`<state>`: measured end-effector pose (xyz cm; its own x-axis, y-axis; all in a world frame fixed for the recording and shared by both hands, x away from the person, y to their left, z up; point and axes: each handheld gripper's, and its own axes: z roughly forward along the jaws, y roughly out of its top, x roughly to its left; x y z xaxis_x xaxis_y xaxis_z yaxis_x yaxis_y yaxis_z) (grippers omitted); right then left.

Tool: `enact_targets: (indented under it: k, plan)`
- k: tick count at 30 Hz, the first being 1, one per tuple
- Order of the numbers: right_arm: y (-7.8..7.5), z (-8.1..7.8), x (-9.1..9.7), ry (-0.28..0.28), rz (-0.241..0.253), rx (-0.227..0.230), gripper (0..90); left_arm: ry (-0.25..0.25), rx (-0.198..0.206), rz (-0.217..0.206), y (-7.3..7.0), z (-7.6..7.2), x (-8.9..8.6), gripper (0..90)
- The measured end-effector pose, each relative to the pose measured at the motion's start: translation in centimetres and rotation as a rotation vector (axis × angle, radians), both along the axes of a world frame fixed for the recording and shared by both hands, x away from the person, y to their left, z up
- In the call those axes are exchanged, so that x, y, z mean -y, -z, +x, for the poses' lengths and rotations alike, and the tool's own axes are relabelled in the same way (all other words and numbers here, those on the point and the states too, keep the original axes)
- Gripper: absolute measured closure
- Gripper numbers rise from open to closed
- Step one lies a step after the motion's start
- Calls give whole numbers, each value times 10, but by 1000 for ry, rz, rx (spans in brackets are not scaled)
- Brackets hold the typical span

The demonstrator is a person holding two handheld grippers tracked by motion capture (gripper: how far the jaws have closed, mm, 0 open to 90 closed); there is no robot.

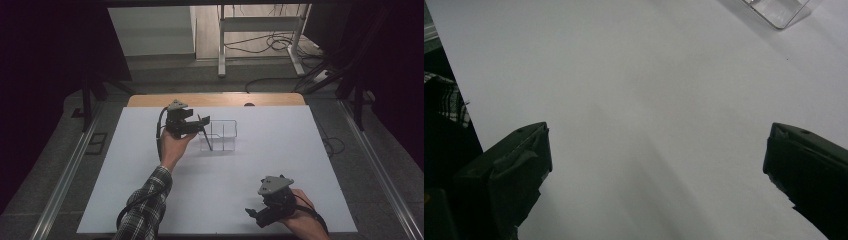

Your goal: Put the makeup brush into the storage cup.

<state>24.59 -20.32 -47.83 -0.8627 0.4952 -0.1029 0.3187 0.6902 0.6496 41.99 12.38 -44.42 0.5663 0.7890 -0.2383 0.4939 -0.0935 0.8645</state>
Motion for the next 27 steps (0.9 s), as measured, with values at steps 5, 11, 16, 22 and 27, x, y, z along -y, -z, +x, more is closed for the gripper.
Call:
enact_targets:
  k: [5, 11, 16, 22, 27]
  plan:
    - [0, 0, 0, 1, 21, -8, 0, 16, 4, 7, -5, -2, -3, 157]
    - [-1, 1, 1, 9, 32, -10, 0, 36, 11, 60, -13, -6, -8, 116]
    - [-1, 1, 1, 10, 27, -11, 0, 42, 19, 114, -17, -11, -11, 92]
    - [-1, 1, 1, 11, 25, -10, 0, 49, 21, 126, -20, -16, -17, 80]
    - [-1, 1, 1, 12, 27, -8, 0, 52, 17, 139, -23, -23, -23, 73]
